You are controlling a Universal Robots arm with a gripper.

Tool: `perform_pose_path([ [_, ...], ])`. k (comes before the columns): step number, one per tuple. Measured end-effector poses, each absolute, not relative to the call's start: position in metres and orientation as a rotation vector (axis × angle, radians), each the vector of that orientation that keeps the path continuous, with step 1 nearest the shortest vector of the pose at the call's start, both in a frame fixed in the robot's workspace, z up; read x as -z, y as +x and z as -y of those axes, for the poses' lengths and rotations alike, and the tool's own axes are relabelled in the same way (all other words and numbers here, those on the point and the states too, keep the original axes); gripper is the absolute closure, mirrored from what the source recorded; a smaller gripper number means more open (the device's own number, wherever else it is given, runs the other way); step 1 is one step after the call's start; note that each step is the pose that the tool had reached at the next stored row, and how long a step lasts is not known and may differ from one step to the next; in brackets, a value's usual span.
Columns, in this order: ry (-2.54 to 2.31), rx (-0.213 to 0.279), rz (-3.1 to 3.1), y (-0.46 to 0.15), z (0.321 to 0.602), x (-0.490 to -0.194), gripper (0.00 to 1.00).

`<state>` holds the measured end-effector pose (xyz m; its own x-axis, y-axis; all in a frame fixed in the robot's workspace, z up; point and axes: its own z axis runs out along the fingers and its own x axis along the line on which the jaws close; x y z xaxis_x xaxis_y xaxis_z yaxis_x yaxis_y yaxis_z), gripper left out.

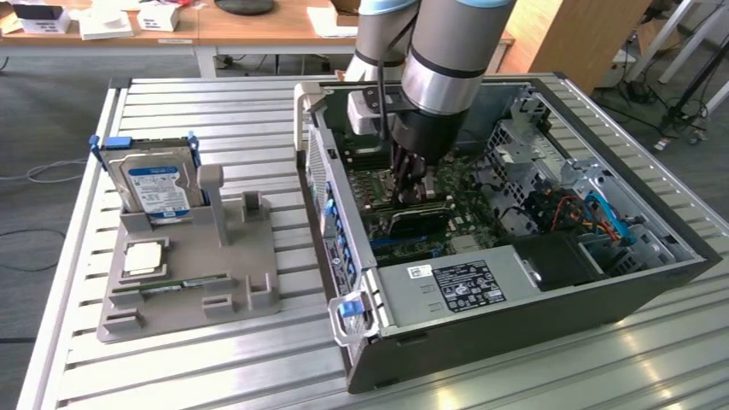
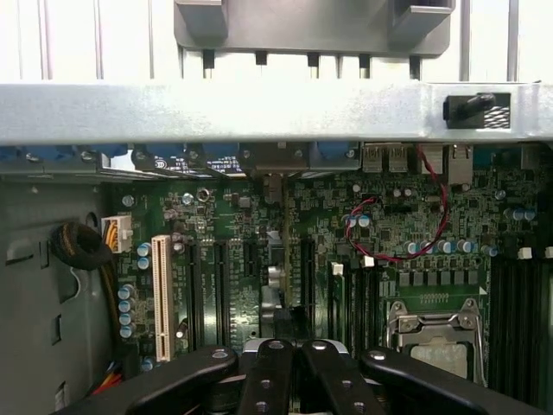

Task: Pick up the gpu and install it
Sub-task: 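Press down on the gpu until it lock into place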

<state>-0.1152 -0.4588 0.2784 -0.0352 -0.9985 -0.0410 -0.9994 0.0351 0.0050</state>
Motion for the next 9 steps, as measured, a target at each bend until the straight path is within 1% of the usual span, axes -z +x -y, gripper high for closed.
perform_pose_path([
  [9,-2.164,-0.05,-2.241,-0.1154,0.4577,-0.2749,0.89],
])
